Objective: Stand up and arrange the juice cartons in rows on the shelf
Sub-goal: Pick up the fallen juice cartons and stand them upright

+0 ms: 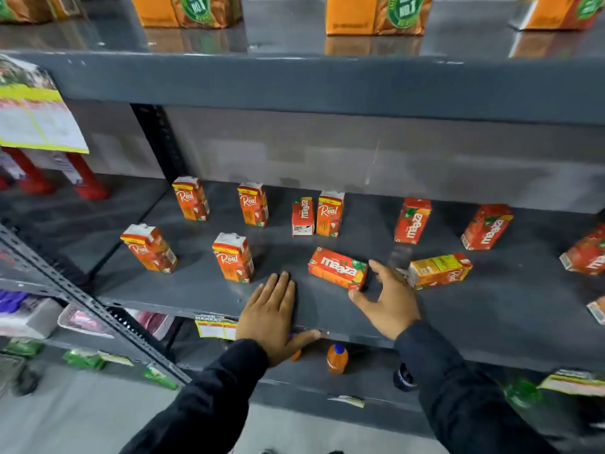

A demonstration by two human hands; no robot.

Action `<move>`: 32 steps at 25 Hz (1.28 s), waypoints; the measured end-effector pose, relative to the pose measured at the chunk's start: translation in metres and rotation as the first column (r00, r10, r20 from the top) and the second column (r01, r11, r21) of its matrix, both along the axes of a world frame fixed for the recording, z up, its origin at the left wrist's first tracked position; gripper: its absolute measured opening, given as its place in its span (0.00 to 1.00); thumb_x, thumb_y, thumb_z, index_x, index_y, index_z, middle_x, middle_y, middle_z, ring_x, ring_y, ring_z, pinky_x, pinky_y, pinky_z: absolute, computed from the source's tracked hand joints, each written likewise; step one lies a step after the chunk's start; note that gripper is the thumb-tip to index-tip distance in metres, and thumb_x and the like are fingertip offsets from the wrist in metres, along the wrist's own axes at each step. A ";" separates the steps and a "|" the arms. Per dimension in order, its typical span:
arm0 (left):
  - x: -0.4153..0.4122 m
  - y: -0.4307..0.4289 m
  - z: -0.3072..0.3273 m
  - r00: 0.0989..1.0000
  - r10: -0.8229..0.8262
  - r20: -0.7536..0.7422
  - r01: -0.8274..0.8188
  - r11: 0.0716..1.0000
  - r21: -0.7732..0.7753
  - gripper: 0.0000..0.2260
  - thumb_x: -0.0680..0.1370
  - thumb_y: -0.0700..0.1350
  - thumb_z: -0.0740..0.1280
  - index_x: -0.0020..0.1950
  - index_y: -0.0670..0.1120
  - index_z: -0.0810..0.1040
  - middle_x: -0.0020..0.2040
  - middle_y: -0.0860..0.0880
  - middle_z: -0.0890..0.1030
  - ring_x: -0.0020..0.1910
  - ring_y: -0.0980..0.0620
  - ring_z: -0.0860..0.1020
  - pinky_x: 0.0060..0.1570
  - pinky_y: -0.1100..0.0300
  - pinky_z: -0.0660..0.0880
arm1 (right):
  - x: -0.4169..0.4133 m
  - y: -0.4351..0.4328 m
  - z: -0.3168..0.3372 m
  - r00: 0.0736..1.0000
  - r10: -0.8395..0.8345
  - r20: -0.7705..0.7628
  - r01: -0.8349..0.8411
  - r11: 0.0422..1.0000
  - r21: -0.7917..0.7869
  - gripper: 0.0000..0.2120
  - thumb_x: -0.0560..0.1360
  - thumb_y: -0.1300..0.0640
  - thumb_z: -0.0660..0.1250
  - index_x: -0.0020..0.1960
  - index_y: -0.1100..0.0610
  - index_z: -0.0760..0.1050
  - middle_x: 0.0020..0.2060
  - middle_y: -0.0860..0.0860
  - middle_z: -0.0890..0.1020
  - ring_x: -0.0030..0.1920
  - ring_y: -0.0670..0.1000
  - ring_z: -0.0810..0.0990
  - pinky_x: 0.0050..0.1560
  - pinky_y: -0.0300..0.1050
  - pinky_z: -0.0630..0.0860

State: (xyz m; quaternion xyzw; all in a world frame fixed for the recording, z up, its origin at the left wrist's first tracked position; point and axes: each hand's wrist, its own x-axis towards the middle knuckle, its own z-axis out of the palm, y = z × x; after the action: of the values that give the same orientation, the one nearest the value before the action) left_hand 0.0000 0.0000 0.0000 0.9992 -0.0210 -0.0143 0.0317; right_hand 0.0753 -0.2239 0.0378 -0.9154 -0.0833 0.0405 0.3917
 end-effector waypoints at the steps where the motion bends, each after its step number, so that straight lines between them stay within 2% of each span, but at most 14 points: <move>1: 0.000 0.001 -0.001 1.000 -0.006 0.018 0.006 1.000 -0.006 0.51 0.69 0.79 0.43 0.77 0.41 0.55 0.79 0.43 0.52 0.78 0.44 0.49 0.73 0.51 0.39 | 0.002 0.003 -0.003 0.999 -0.040 -0.010 0.040 0.999 0.036 0.36 0.67 0.46 0.73 0.72 0.52 0.64 0.69 0.53 0.71 0.69 0.54 0.69 0.68 0.51 0.67; 3: -0.001 0.002 -0.003 0.997 -0.014 0.074 0.014 1.000 0.001 0.49 0.71 0.78 0.45 0.76 0.40 0.59 0.77 0.42 0.58 0.77 0.43 0.55 0.74 0.48 0.45 | 0.005 0.006 -0.009 0.997 -0.074 -0.006 0.074 0.996 0.056 0.38 0.66 0.46 0.74 0.72 0.52 0.63 0.69 0.53 0.71 0.69 0.54 0.69 0.67 0.55 0.68; 6: 0.001 0.002 -0.007 0.991 -0.039 0.132 0.038 0.999 0.009 0.48 0.71 0.77 0.47 0.74 0.39 0.64 0.76 0.41 0.62 0.75 0.42 0.60 0.73 0.47 0.52 | 0.007 0.008 -0.014 0.995 -0.099 0.003 0.099 0.994 -0.046 0.39 0.65 0.42 0.73 0.72 0.48 0.62 0.68 0.52 0.73 0.68 0.54 0.70 0.66 0.55 0.69; 9: 0.001 0.003 -0.008 0.994 -0.039 0.104 0.039 0.999 0.004 0.48 0.71 0.77 0.47 0.75 0.40 0.63 0.77 0.42 0.61 0.76 0.42 0.58 0.74 0.47 0.52 | 0.009 0.011 -0.015 0.995 -0.078 0.065 0.089 0.978 -0.188 0.36 0.66 0.40 0.70 0.71 0.46 0.63 0.65 0.52 0.75 0.65 0.56 0.71 0.64 0.54 0.69; 11: 0.000 0.003 -0.007 0.995 -0.023 0.093 0.023 1.000 -0.005 0.49 0.70 0.78 0.45 0.76 0.42 0.59 0.78 0.43 0.57 0.77 0.43 0.54 0.75 0.48 0.49 | 0.011 0.012 -0.012 0.994 -0.069 0.083 0.085 0.973 -0.214 0.31 0.66 0.40 0.71 0.66 0.45 0.67 0.61 0.50 0.78 0.62 0.56 0.73 0.61 0.53 0.71; 13: 0.000 0.002 -0.007 0.995 -0.013 0.104 0.015 1.000 -0.014 0.49 0.70 0.78 0.45 0.76 0.42 0.59 0.78 0.43 0.58 0.77 0.43 0.55 0.74 0.48 0.49 | 0.009 0.010 -0.012 0.997 -0.057 0.057 0.064 0.989 -0.134 0.28 0.64 0.41 0.72 0.61 0.45 0.69 0.56 0.48 0.80 0.58 0.53 0.76 0.58 0.52 0.73; 15: -0.001 0.001 -0.005 0.993 -0.009 0.115 0.011 1.000 -0.012 0.49 0.70 0.78 0.47 0.75 0.41 0.63 0.77 0.42 0.61 0.76 0.42 0.58 0.73 0.47 0.52 | 0.005 0.006 -0.011 0.999 -0.040 -0.014 0.041 0.991 0.128 0.25 0.65 0.45 0.74 0.59 0.43 0.70 0.55 0.46 0.80 0.56 0.47 0.78 0.57 0.50 0.76; 18: -0.001 0.000 -0.005 0.992 -0.010 0.125 0.009 1.000 0.007 0.49 0.70 0.78 0.46 0.76 0.41 0.61 0.77 0.43 0.60 0.76 0.42 0.57 0.73 0.47 0.51 | 0.001 0.003 -0.008 0.993 -0.042 -0.112 0.099 0.814 0.573 0.24 0.70 0.57 0.73 0.62 0.44 0.69 0.59 0.48 0.79 0.60 0.45 0.78 0.57 0.40 0.76; 20: -0.001 0.001 -0.005 0.992 -0.002 0.122 0.000 1.000 0.017 0.49 0.70 0.78 0.45 0.76 0.42 0.59 0.78 0.43 0.58 0.77 0.43 0.55 0.74 0.48 0.48 | -0.003 0.002 -0.004 0.983 -0.085 -0.160 0.176 0.658 0.733 0.21 0.73 0.61 0.70 0.64 0.48 0.70 0.61 0.50 0.78 0.62 0.48 0.77 0.60 0.46 0.75; 22: -0.001 0.000 -0.005 0.994 0.005 0.112 -0.009 1.000 0.028 0.49 0.70 0.79 0.45 0.77 0.42 0.58 0.78 0.44 0.57 0.77 0.43 0.55 0.73 0.49 0.47 | -0.006 0.001 0.004 0.962 -0.094 -0.257 0.271 0.452 0.850 0.20 0.75 0.62 0.66 0.65 0.53 0.70 0.61 0.52 0.78 0.62 0.51 0.76 0.62 0.53 0.74; 24: -0.001 0.000 -0.005 0.994 0.009 0.111 -0.012 0.999 0.033 0.49 0.70 0.79 0.45 0.77 0.42 0.59 0.78 0.44 0.57 0.77 0.43 0.55 0.73 0.49 0.48 | -0.008 -0.004 0.016 0.934 -0.057 -0.353 0.356 0.237 0.904 0.22 0.75 0.61 0.64 0.68 0.56 0.68 0.61 0.55 0.77 0.62 0.54 0.76 0.61 0.56 0.73; 27: -0.001 0.000 -0.005 0.994 0.014 0.107 -0.019 0.999 0.042 0.50 0.70 0.79 0.43 0.77 0.43 0.57 0.78 0.44 0.56 0.77 0.44 0.53 0.74 0.49 0.47 | -0.010 -0.013 0.028 0.866 -0.011 -0.500 0.500 0.053 0.865 0.25 0.74 0.50 0.65 0.68 0.58 0.69 0.62 0.57 0.77 0.61 0.56 0.77 0.57 0.57 0.74; 29: -0.001 0.000 -0.005 0.994 0.021 0.107 -0.026 0.998 0.050 0.50 0.69 0.79 0.42 0.78 0.43 0.56 0.79 0.45 0.54 0.78 0.44 0.52 0.73 0.50 0.46 | -0.011 -0.017 0.032 0.797 0.075 -0.600 0.601 -0.001 0.799 0.25 0.76 0.43 0.60 0.67 0.58 0.71 0.59 0.57 0.80 0.57 0.55 0.80 0.55 0.54 0.76; 32: -0.001 -0.001 -0.005 0.995 0.025 0.099 -0.031 0.998 0.058 0.50 0.69 0.79 0.41 0.78 0.43 0.55 0.79 0.45 0.53 0.78 0.45 0.51 0.73 0.51 0.45 | -0.017 -0.022 0.032 0.758 0.183 -0.626 0.637 -0.002 0.771 0.26 0.78 0.41 0.54 0.65 0.59 0.73 0.54 0.58 0.83 0.50 0.55 0.84 0.52 0.50 0.77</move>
State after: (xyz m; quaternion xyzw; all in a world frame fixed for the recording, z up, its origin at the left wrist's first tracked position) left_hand -0.0015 -0.0006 -0.0046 0.9994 -0.0081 0.0346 0.0013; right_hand 0.0583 -0.2455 0.0703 -0.3203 0.1982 0.1732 0.9100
